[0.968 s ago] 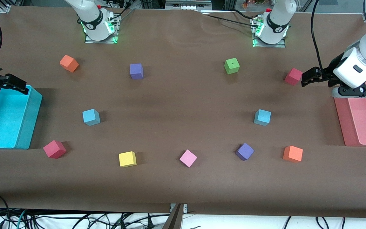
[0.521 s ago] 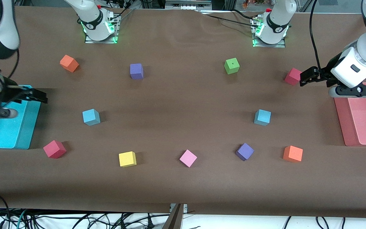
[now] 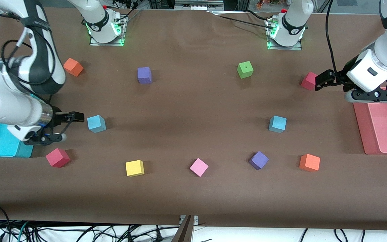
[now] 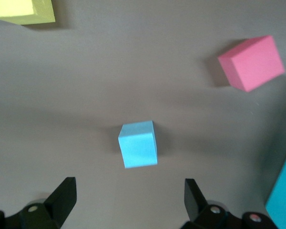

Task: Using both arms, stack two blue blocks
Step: 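Reach the right gripper down and grasp the light blue cube, then lift the light blue cube with the right gripper toward the table center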

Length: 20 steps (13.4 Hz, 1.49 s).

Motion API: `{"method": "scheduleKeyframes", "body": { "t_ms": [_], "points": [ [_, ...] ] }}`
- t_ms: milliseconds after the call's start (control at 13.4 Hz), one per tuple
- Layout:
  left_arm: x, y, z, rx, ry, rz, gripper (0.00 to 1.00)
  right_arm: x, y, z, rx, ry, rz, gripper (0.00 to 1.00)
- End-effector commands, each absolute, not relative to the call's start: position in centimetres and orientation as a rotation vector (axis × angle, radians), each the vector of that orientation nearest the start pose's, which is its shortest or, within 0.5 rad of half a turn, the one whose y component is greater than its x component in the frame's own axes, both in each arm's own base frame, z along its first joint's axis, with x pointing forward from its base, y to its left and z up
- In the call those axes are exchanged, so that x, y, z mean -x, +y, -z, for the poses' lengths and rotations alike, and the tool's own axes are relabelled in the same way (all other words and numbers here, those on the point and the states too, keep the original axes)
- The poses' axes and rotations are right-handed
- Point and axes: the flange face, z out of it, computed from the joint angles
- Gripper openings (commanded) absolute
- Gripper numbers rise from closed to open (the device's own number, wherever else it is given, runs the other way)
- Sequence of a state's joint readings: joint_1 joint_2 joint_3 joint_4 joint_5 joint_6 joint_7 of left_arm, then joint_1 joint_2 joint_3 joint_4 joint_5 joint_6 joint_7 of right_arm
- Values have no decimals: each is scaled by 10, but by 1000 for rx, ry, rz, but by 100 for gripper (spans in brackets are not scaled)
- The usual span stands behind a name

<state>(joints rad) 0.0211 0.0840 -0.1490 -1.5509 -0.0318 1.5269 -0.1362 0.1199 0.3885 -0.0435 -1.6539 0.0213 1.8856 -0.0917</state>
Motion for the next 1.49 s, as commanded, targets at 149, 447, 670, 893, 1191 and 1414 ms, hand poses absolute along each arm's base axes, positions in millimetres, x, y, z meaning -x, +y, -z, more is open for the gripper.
{"method": "scheduleKeyframes", "body": {
  "t_ms": [149,447,670,893,1191,1414],
  "points": [
    [-571,-74,-588,3144,17,-172,100,-611,49,-301,3093,-415,-156,100],
    [-570,-75,-588,3144,20,-178,100,-587,45,-258,3094,-465,-87,100],
    [-570,-75,-588,3144,20,-178,100,-578,44,-239,3087,-531,-44,100],
    [-570,-75,-588,3144,20,-178,100,-572,44,-222,3091,-533,-18,100],
    [-570,-74,-588,3145,17,-178,100,-569,45,-213,3089,-536,-29,61],
    [-570,-74,-588,3145,17,-178,100,-570,45,-213,3089,-536,-27,31]
  ]
}}
